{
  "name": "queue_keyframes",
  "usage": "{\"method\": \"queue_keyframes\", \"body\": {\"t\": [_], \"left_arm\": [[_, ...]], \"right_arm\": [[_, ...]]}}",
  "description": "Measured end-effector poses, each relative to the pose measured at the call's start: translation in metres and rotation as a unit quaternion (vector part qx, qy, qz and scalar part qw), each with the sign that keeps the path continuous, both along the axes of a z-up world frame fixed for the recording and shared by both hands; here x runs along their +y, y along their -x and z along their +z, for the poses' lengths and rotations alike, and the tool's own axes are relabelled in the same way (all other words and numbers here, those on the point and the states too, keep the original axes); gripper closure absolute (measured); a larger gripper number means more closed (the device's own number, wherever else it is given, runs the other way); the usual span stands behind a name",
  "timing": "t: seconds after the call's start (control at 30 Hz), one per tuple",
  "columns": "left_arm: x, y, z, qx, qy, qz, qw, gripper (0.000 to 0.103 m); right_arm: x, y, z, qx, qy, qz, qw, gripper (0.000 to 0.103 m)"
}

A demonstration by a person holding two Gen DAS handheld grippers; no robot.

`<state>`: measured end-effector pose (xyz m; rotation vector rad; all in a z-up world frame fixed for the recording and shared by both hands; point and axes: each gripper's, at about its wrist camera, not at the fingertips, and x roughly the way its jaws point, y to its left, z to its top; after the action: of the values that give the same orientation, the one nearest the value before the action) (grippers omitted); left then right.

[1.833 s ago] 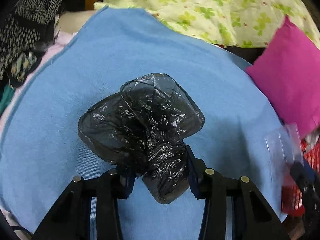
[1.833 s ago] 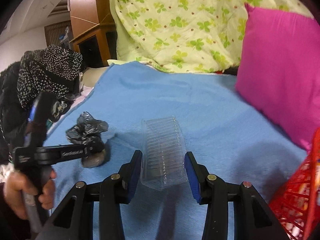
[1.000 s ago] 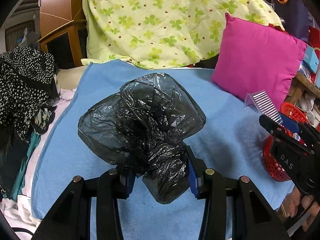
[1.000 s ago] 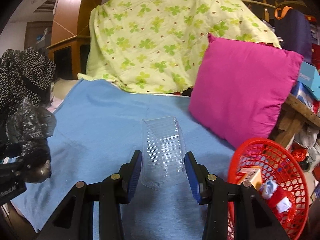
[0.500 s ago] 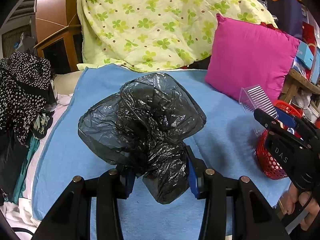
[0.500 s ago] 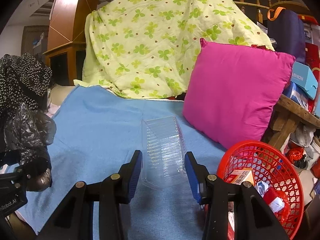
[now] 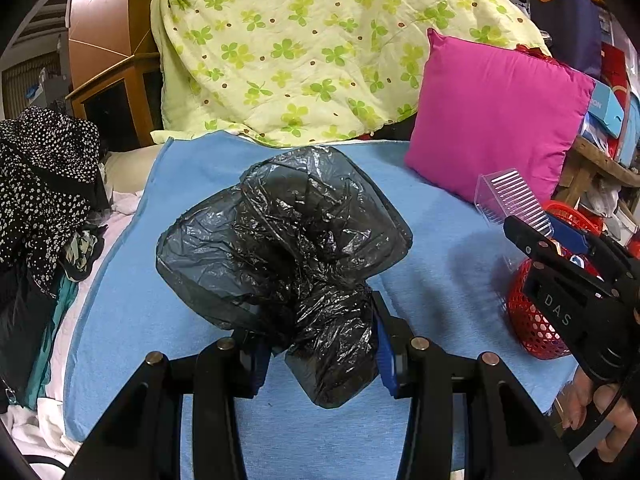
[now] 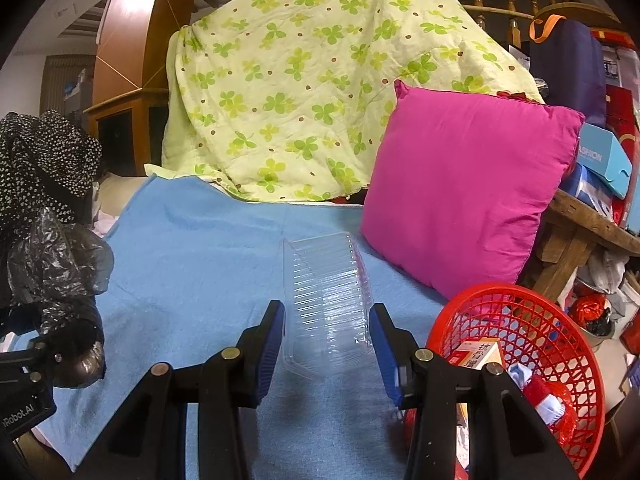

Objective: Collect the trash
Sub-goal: 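Lift the clear container toward the red basket with the right tool while the left tool carries the black bags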

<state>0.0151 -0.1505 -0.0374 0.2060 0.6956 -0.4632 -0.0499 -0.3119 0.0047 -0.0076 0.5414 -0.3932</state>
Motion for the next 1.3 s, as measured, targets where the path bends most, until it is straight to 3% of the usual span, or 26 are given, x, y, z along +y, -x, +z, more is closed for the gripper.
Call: {"method": "queue_keyframes", "body": {"t": [0.33,0.67,0.9,1.3], "left_arm": [[0.001,0.006,0.005,-0.013,0.002,-0.001,0.9999,0.057],[-0.001,0.021,0.018,-0.057,-0.001,0.006,0.9984,0.057],[-0.002,0.031,0.025,-0.087,-0.010,0.007,0.9961,0.057],[-0.010,0.033,0.030,-0.096,-0.013,-0.006,0.9953,0.057]], "right_arm": [[-0.002,0.008,0.006,-0.017,-0.008,-0.002,1.000,0.056],[-0.016,0.027,0.018,-0.054,-0.050,-0.001,0.997,0.056],[-0.020,0.035,0.021,-0.066,-0.054,-0.001,0.996,0.056],[-0.027,0.048,0.026,-0.087,-0.058,-0.009,0.994,0.056]]}}
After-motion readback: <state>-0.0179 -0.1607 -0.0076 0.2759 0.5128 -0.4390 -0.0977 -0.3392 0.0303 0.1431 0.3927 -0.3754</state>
